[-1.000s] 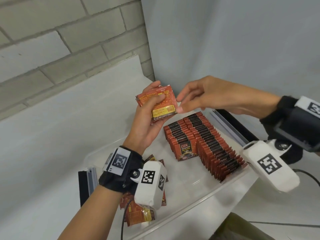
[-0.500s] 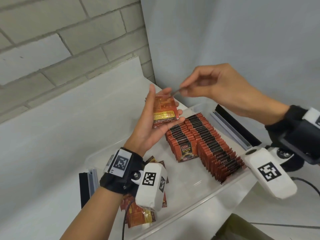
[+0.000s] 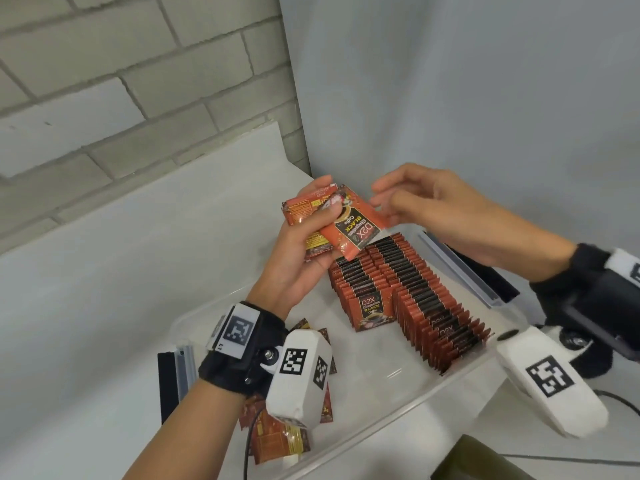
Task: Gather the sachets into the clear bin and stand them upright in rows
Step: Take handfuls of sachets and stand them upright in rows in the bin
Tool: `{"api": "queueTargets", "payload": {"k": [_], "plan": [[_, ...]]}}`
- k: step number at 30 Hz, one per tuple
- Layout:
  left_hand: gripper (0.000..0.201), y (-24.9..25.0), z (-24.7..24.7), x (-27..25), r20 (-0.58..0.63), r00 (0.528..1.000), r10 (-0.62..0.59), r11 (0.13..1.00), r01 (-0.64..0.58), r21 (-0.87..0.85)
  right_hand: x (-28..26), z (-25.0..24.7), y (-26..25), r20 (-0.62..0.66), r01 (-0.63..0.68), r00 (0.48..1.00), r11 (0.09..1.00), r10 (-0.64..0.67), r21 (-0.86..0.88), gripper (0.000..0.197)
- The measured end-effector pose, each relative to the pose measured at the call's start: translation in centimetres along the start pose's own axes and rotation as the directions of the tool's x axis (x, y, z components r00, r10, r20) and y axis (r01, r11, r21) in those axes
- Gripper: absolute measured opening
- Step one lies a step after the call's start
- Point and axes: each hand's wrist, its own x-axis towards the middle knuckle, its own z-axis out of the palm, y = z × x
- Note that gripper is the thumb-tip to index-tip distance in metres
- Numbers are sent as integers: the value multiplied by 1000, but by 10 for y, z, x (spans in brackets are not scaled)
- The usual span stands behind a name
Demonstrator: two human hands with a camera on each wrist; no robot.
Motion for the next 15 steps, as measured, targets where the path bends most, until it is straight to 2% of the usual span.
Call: {"api": "queueTargets", "payload": {"k": [1, 3, 4, 6, 11, 15], "plan": [[40, 0, 0, 1, -2, 1000, 13, 1000, -13, -12, -2, 2, 0, 5, -60, 998, 997, 60, 48, 16], [38, -1, -1, 1, 3, 1000, 30, 999, -30, -28, -5, 6, 5, 60, -146, 988, 987, 143, 59, 41], [38, -1, -1, 1, 7, 999, 34, 999, -34, -32, -6, 9, 8, 84, -163, 984, 986, 159, 34, 50], [38, -2, -1, 1, 19, 999, 47, 998, -46, -43, -9, 14, 12, 111, -168, 980, 985, 164, 25, 55], [43, -3, -2, 1, 42, 996, 79, 996, -77, -53, -8, 17, 19, 86, -198, 978, 972, 188, 126, 38], [50, -1, -3, 1, 32, 996, 89, 995, -88, -43, -8, 14, 18, 54, -187, 982, 929, 179, 319, 18]]}}
